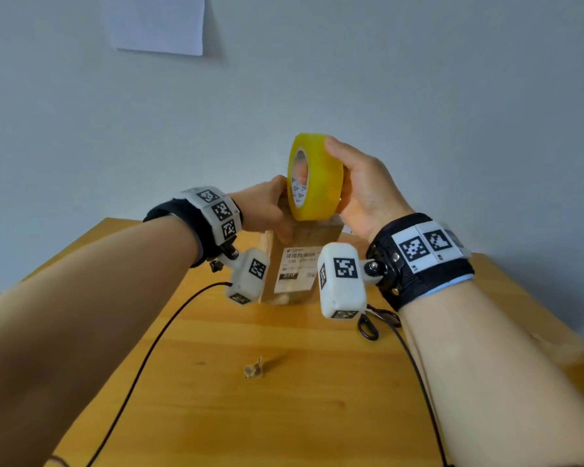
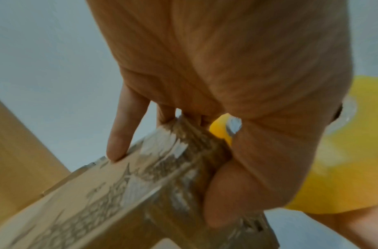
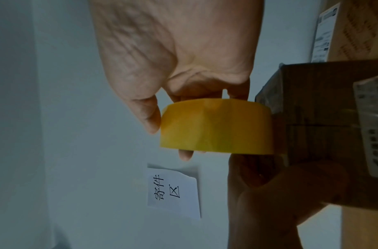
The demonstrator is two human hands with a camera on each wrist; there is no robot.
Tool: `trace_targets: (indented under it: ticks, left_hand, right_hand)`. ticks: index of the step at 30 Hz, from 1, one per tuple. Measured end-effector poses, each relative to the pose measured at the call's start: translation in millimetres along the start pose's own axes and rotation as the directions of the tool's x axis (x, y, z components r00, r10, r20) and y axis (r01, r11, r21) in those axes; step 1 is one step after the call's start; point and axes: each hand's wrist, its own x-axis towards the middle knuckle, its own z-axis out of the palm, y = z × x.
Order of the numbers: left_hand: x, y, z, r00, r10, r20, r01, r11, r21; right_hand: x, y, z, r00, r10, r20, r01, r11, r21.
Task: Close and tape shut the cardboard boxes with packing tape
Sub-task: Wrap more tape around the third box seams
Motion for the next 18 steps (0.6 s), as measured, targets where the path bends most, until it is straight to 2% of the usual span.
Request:
trace_targets:
  ticks: [3,7,18]
  left_hand:
    - [0,0,-6,0.998,-0.025,0.056,0.031,0.992,-0.124]
    - [3,-16,-1,0.993,-0.071,0.092,0.084,0.986,-0.144]
    - [12,-34,-9,0.986,-0.161,0.047,0.167,0.956,-0.242]
  right_hand:
    - [5,-6,2,1.000,-0.013,-0.014,0.013,1.000,-0.024]
    - [4,2,7,0.998,0.053,-0.030,-0.054,0.998,-0.041]
    - [-8,5,-7,0.991,0.131,0.005,-0.129,0.983,-0.132]
